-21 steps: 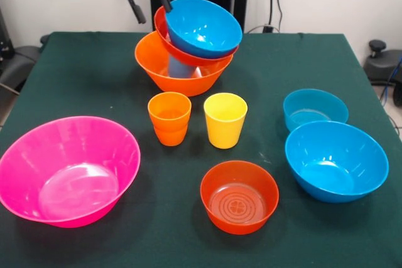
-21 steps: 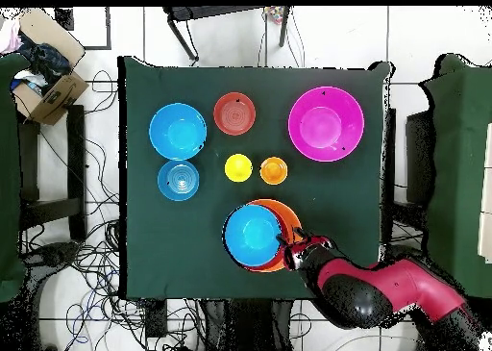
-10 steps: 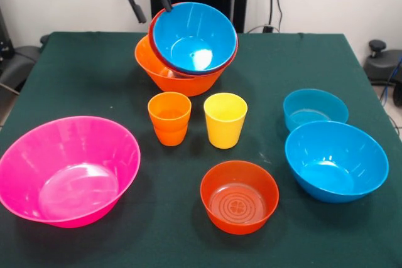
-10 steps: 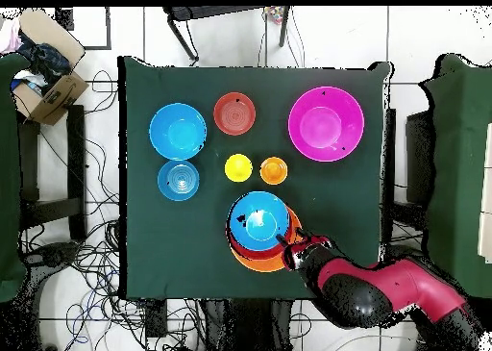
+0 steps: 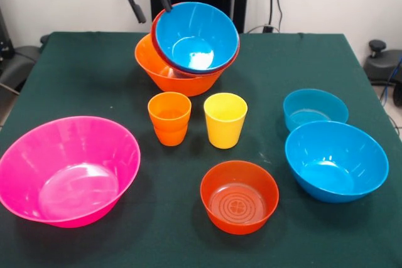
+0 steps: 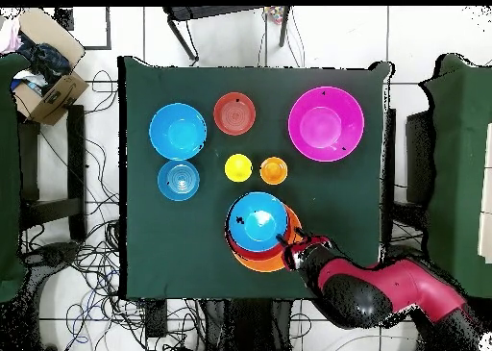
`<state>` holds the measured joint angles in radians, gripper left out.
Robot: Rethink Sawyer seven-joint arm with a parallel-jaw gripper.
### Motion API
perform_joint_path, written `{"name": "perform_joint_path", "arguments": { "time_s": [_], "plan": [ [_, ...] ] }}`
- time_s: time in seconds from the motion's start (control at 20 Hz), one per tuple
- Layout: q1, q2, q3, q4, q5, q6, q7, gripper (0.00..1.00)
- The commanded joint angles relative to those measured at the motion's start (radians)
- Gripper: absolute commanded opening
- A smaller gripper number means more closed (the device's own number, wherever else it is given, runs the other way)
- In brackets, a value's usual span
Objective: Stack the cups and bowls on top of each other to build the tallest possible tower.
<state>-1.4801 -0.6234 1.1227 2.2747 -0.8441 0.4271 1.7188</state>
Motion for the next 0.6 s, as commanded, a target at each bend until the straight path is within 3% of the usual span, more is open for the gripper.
{"name": "perform_joint_path", "arguments": {
  "time_s": [0.05,0.3,0.6],
  "plan": [
    [0.049,0.007,-0.014,-0.001,-0.005,0.106,-0.148,1.0],
    [0.114,-0.043,-0.048,-0.009,-0.018,0.08,-0.059,1.0],
    [0.158,-0.135,-0.036,-0.017,0.025,0.097,-0.028,1.0]
  ]
}}
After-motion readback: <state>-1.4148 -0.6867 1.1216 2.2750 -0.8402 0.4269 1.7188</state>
